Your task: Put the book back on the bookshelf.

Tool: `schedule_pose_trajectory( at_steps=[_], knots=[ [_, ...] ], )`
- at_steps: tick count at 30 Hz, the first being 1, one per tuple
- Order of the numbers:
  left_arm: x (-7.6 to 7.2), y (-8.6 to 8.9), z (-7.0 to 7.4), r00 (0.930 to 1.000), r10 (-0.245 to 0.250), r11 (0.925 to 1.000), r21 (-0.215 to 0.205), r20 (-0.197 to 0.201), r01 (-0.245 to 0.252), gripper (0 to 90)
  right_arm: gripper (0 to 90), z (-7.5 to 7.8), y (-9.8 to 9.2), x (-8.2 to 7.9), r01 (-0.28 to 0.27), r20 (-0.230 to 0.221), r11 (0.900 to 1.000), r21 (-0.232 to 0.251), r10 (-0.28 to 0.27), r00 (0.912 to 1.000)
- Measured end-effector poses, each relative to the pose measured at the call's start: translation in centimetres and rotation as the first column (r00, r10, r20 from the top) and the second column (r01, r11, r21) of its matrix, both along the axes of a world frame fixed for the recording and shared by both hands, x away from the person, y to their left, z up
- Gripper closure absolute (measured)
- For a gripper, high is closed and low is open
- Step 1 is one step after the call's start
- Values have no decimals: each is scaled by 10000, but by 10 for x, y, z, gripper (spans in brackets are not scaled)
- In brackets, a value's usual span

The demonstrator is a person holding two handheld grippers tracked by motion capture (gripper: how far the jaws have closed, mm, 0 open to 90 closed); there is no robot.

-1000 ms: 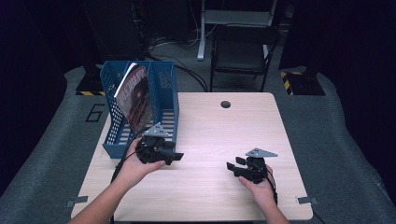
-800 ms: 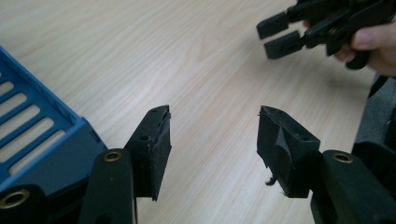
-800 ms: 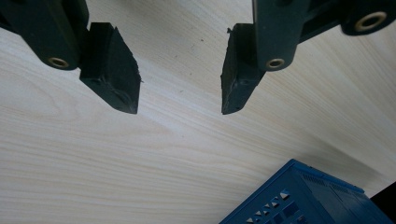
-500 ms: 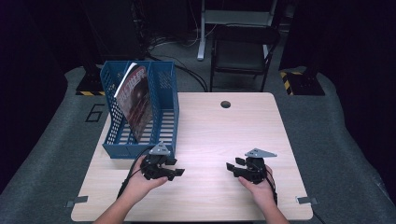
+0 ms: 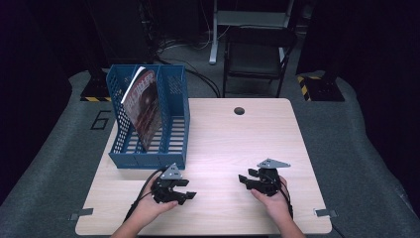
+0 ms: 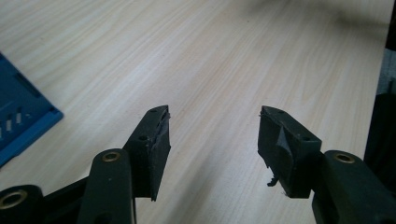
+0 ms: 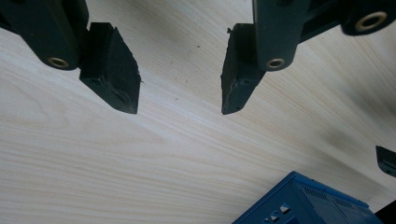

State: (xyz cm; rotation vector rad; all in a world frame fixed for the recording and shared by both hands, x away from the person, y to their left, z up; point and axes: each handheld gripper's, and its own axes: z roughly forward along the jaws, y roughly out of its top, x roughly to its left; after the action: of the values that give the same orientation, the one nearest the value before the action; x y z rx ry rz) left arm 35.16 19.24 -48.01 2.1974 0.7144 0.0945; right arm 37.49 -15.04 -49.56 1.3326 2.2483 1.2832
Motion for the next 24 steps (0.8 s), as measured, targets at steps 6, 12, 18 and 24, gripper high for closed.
schedule_pose_trajectory(
  at_steps=[6,12,18,24],
  knots=[
    [1,-6,-18,9996,-171,9999,0,-240,171,433,469,-2,0,1,-77,-31,9999,-133,77,10000],
    [1,-10,-25,9996,-180,9997,177,-225,184,423,469,-3,2,1,-133,0,9998,-174,133,9999],
    [-3,-16,-28,9989,-469,9969,626,-4,468,407,469,-4,2,2,-70,24,9998,-187,70,10000],
    [-4,-21,-29,9982,-605,9948,818,-7,604,402,469,-5,3,2,-121,-96,9998,-182,119,9999]
  ],
)
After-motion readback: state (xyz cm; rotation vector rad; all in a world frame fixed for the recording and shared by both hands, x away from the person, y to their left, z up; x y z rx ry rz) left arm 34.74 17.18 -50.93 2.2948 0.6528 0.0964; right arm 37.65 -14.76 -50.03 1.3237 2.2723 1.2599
